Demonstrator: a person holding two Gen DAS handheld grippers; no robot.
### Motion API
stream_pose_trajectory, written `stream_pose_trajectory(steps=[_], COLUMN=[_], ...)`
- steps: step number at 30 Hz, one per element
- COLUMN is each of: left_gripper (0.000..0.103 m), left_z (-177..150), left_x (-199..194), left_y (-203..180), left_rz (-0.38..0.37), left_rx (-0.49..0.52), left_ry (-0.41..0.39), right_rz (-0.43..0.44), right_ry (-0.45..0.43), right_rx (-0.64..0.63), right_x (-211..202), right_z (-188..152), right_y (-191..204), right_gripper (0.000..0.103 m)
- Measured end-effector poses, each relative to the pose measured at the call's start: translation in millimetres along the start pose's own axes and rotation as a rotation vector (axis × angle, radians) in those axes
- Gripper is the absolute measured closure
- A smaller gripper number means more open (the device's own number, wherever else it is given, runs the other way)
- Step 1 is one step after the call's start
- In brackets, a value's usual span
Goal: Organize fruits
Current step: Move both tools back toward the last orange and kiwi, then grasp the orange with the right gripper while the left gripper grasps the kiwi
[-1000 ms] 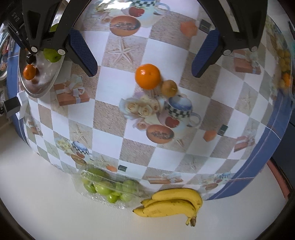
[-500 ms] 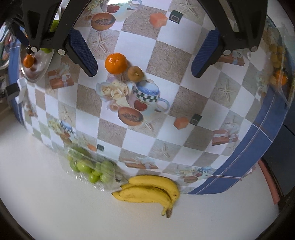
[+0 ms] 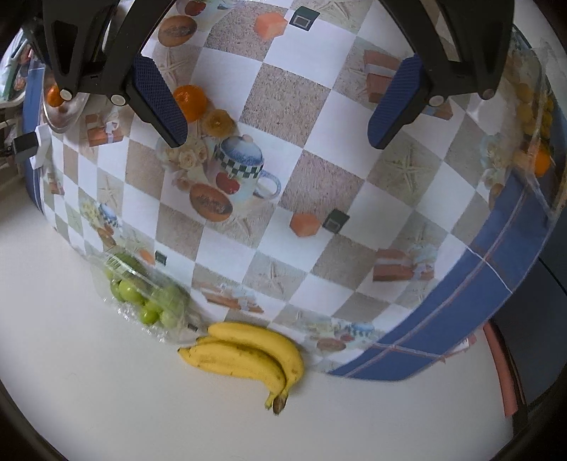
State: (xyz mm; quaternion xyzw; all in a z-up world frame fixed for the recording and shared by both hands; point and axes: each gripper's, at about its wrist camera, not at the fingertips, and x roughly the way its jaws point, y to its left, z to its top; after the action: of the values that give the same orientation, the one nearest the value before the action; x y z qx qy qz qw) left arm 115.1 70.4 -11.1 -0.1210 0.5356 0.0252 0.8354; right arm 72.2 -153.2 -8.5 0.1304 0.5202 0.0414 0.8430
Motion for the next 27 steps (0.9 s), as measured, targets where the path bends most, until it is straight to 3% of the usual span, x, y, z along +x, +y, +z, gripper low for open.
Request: stream_pose_trajectory(steps=[8,13,25,27], left_gripper=[0.002,0.009,0.021,0.022], left_z=[-5,-4,1,1], left_x=[41,50,59,58], left_y=[6,8,13,10], left_rz=[-0.019,-0.017,-0.083,-0.089], left_rx=[-0.076,-0.097,-0.131,-0.126], left_ry=[0.127,0.142,0.168,0.165], right_rz=[-0.016,0.002,0.067,0.08], right_ry=[0.094,0.108,0.138,0.139], right_rx=[-0.038,-0.068,-0.089,-0.085], right_x=[41,54,79,79], right_z=[-6,-4,-1,-1], right_y=[18,31,50,50], right_gripper=[0.005,0.006,0.044,0.06])
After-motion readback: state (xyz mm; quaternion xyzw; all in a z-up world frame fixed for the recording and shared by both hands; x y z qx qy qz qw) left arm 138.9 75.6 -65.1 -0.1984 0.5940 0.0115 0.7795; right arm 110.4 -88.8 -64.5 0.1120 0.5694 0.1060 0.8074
